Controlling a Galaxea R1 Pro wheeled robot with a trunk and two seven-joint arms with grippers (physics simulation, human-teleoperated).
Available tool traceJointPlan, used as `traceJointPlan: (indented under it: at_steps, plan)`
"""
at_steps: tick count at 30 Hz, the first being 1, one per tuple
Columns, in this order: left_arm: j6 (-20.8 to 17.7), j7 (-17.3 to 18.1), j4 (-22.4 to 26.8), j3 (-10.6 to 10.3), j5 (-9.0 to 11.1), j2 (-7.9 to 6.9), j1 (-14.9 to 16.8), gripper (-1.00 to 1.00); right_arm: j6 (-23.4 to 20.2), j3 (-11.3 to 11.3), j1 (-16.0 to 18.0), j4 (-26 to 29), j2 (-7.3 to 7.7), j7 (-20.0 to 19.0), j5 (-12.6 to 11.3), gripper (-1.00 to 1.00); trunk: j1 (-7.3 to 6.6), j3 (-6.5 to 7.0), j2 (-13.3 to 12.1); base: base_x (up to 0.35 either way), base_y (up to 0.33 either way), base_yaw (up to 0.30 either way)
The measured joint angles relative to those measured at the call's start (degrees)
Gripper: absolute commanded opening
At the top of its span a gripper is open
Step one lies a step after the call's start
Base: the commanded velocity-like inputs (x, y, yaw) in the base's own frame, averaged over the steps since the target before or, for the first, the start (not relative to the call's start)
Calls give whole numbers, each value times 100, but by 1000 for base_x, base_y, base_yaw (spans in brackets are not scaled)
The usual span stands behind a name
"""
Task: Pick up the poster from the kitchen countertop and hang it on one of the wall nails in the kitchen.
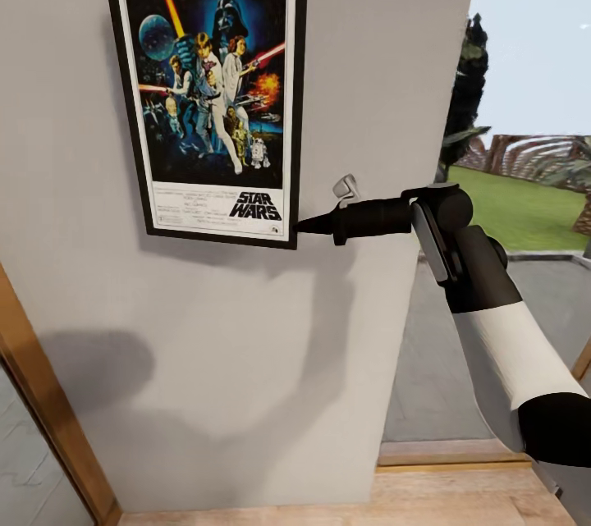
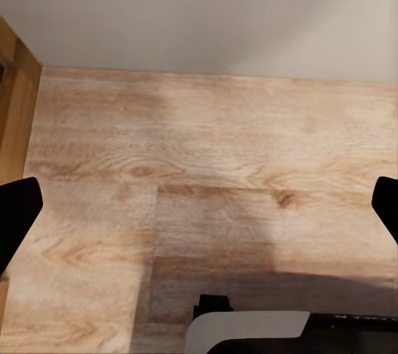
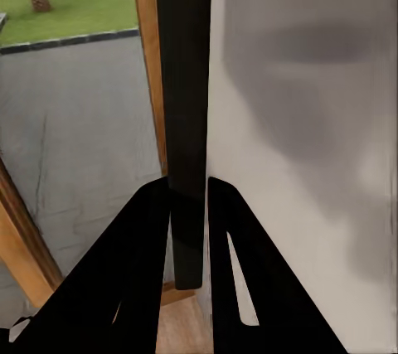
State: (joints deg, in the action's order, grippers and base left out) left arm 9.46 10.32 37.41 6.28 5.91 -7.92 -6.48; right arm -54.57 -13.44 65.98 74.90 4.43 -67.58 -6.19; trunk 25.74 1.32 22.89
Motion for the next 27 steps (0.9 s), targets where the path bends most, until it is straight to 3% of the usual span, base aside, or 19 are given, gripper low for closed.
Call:
traceJointPlan:
  at_steps: [27]
  plan:
    - [0, 0, 0, 0, 0, -6, 0, 100, -2, 7, 1, 11, 0, 0, -11, -100, 2, 0, 0, 24, 0, 0]
